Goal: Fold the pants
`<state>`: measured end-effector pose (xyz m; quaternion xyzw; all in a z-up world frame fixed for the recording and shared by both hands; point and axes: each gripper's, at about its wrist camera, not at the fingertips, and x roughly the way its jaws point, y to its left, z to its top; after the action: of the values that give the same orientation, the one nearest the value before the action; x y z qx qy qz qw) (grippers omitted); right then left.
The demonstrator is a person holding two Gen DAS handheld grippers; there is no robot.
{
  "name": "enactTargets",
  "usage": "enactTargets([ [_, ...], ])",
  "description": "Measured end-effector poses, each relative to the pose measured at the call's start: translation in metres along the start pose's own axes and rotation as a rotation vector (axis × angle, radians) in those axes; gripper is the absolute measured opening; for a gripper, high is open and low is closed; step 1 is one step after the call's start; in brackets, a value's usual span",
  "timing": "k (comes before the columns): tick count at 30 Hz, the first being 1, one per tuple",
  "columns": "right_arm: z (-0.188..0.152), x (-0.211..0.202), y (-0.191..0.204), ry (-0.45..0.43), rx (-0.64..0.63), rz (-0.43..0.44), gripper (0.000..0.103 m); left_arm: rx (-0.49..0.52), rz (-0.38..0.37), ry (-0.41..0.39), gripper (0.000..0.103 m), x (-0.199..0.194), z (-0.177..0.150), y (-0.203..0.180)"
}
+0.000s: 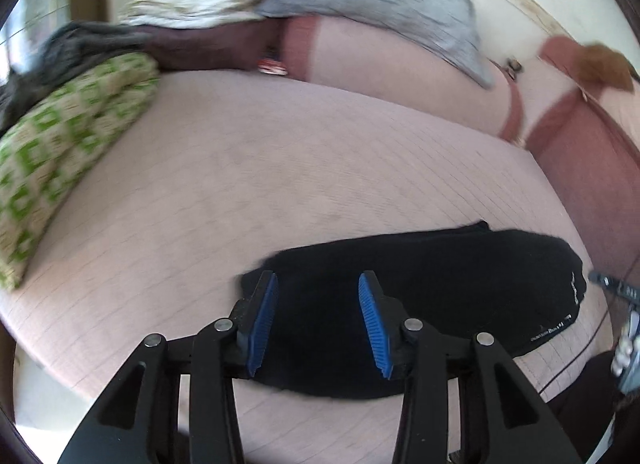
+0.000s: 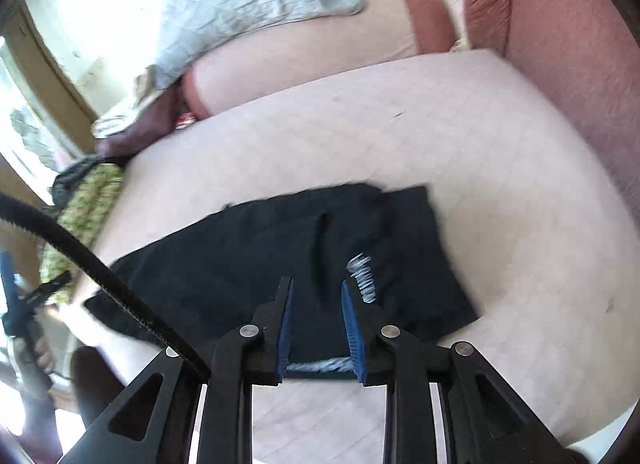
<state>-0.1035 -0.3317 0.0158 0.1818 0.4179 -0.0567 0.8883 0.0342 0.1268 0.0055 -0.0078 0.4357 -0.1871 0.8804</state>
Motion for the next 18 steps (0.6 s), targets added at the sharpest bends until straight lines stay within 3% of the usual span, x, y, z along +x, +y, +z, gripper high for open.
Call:
enactTargets([
  [3,0.012,0.015,0.007,0.009,-0.010,0.039,0.028,0.024,-0.033,0.031,0.041,0.031,0.006,-0.025],
  [6,0.028,0.043,0.017,0.032,-0.008,0.123,0.028,0.049,-0.011,0.059,0.041,0.066,0.004,-0.039],
  [9,0.044,0.079,-0.001,0.080,0.060,0.050,0.028,0.020,-0.008,0.119,0.041,0.094,-0.006,-0.036],
  [10,0.045,0.088,-0.013,0.090,0.091,-0.001,0.021,0.014,-0.012,0.124,0.041,0.097,-0.008,-0.035],
  [11,0.045,0.093,-0.024,0.099,0.117,-0.034,0.001,0.011,-0.026,0.110,0.041,0.097,-0.012,-0.033],
  [13,0.040,0.086,-0.029,0.084,0.169,-0.061,0.000,0.030,-0.043,0.091,0.041,0.093,-0.016,-0.032],
  [14,0.040,0.077,-0.020,0.056,0.145,-0.094,0.000,0.035,-0.050,0.083,0.041,0.092,-0.018,-0.030],
  [16,0.046,0.058,0.021,-0.001,-0.022,-0.165,0.011,0.032,-0.056,0.061,0.042,0.090,-0.020,-0.030],
  [17,0.051,0.055,0.037,0.003,-0.067,-0.125,0.011,0.032,-0.058,0.053,0.042,0.088,-0.020,-0.031],
  [18,0.060,0.058,0.058,0.041,-0.097,-0.030,0.013,0.031,-0.071,0.045,0.042,0.086,-0.021,-0.033],
])
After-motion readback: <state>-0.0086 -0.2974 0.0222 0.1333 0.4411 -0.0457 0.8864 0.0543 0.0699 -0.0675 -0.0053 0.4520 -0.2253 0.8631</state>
